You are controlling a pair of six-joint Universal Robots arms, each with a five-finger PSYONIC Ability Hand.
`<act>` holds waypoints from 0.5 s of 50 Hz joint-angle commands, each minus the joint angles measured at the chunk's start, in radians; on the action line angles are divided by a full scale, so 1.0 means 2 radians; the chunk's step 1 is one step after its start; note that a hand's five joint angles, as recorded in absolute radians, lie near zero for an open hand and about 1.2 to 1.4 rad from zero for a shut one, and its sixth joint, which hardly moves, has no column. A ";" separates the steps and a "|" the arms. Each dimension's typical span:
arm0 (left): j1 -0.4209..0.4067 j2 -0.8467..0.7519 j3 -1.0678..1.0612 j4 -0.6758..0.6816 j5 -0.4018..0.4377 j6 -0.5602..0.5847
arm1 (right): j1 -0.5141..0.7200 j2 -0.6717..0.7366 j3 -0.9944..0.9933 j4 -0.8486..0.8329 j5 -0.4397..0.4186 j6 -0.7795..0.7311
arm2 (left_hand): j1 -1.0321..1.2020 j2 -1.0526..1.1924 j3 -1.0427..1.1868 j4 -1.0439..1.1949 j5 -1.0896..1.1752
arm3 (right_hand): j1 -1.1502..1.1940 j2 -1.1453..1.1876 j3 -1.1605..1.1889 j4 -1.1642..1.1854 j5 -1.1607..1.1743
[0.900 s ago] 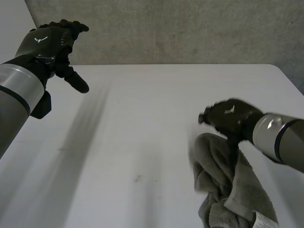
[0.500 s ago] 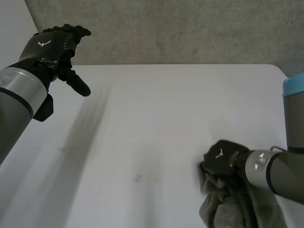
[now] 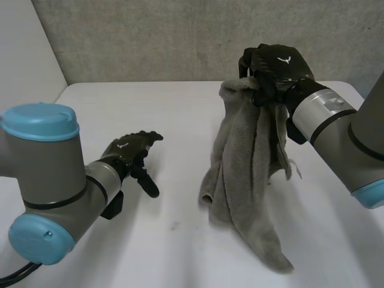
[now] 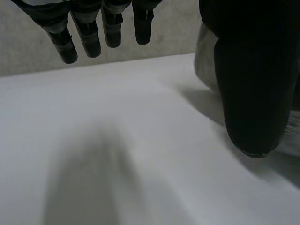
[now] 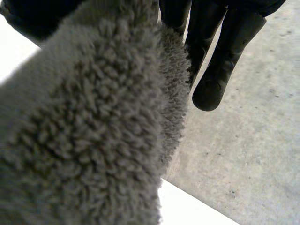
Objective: Fold the towel.
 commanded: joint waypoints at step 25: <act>-0.116 -0.185 0.146 0.050 0.052 -0.017 | -0.060 -0.082 0.164 -0.010 0.012 -0.022 | 0.128 0.131 0.130 0.131 0.116 | 0.043 0.056 0.047 0.029 0.048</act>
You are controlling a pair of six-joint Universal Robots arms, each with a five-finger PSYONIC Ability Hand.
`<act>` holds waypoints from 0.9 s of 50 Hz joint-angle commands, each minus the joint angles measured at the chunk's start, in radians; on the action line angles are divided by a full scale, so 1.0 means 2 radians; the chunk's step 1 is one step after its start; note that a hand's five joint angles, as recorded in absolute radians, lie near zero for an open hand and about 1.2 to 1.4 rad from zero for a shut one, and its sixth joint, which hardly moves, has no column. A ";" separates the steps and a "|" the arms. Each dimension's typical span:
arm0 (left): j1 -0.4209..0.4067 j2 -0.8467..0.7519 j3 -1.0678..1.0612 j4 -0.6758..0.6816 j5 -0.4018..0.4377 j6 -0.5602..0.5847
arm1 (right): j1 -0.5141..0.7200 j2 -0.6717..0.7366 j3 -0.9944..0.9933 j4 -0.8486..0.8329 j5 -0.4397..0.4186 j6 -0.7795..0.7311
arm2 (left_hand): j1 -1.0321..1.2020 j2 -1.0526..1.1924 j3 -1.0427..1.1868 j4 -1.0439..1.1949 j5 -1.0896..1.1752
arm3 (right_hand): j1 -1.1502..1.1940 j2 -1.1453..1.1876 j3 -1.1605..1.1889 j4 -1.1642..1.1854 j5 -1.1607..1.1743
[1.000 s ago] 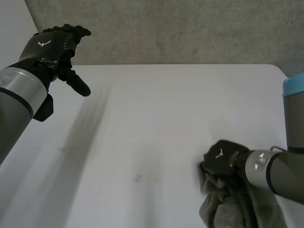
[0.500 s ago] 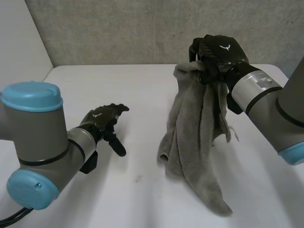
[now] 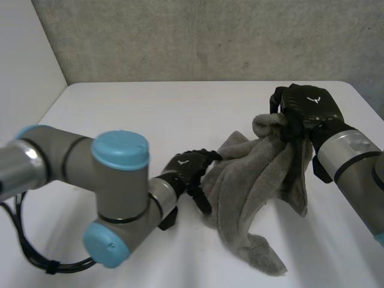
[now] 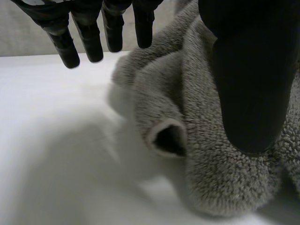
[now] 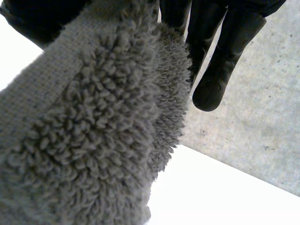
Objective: Fold the towel.
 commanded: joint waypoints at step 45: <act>0.030 0.306 -0.032 -0.078 -0.052 0.053 | -0.036 -0.103 -0.093 0.134 -0.054 -0.001 | 0.577 0.577 0.577 0.577 0.578 | 0.042 0.056 0.047 0.029 0.048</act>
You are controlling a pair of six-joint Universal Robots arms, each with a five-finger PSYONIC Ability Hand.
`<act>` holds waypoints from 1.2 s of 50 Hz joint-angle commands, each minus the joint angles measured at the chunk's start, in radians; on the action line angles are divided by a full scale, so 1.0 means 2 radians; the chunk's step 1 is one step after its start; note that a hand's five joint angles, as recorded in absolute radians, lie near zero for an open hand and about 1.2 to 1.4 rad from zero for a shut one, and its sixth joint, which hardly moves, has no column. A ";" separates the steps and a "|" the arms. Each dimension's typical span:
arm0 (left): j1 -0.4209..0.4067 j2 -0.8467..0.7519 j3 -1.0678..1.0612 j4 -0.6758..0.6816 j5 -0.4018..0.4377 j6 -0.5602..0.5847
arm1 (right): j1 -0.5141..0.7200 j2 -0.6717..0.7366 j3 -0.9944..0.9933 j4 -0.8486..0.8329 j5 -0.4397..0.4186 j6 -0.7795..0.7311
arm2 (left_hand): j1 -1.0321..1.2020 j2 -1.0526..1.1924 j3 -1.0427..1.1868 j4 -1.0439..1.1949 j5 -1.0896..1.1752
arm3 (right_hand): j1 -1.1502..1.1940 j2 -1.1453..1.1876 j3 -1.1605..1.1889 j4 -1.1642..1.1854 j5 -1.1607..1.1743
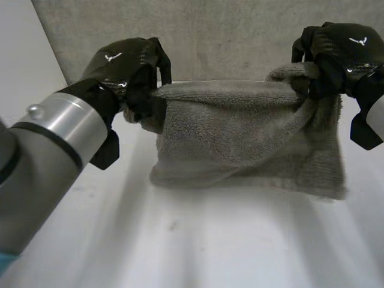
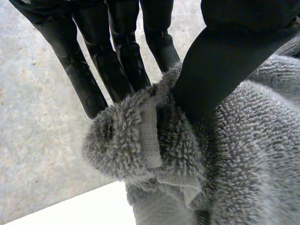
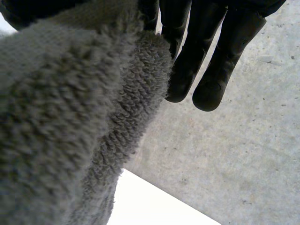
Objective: Fold the towel.
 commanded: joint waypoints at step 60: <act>-0.043 -0.105 -0.105 0.054 0.021 -0.078 | 0.027 0.253 -0.182 0.129 0.044 -0.094 | -0.453 -0.472 -0.473 -0.475 -0.456 | -0.569 -0.560 -0.572 -0.583 -0.563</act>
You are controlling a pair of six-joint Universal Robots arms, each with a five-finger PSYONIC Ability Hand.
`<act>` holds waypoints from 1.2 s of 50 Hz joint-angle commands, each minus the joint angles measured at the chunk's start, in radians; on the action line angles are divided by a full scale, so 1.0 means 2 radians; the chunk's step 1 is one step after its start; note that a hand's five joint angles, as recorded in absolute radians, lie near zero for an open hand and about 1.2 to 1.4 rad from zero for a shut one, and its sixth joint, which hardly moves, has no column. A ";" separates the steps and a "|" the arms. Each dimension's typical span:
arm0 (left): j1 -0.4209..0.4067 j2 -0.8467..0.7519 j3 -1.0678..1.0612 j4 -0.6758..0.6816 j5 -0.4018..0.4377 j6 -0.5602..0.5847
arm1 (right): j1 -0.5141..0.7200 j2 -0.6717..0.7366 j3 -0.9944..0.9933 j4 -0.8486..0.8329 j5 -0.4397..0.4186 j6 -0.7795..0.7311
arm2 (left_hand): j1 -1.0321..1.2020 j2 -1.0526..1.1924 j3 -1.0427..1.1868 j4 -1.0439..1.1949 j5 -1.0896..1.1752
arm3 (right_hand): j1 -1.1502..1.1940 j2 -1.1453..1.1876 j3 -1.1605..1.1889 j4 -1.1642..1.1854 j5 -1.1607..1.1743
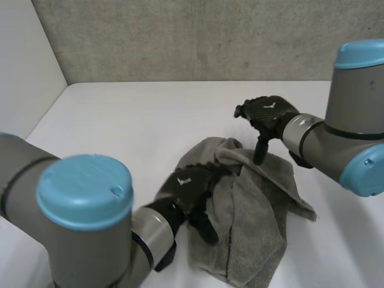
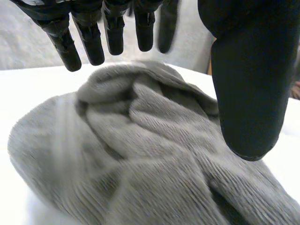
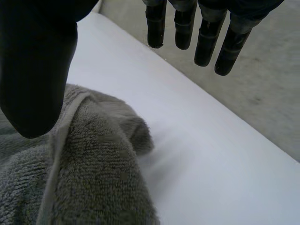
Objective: Fold the towel.
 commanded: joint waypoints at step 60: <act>0.100 -0.303 0.327 0.006 0.160 0.077 | -0.099 -0.073 0.351 -0.230 0.044 0.123 | 0.199 0.202 0.202 0.201 0.203 | 0.031 0.016 0.022 0.013 0.027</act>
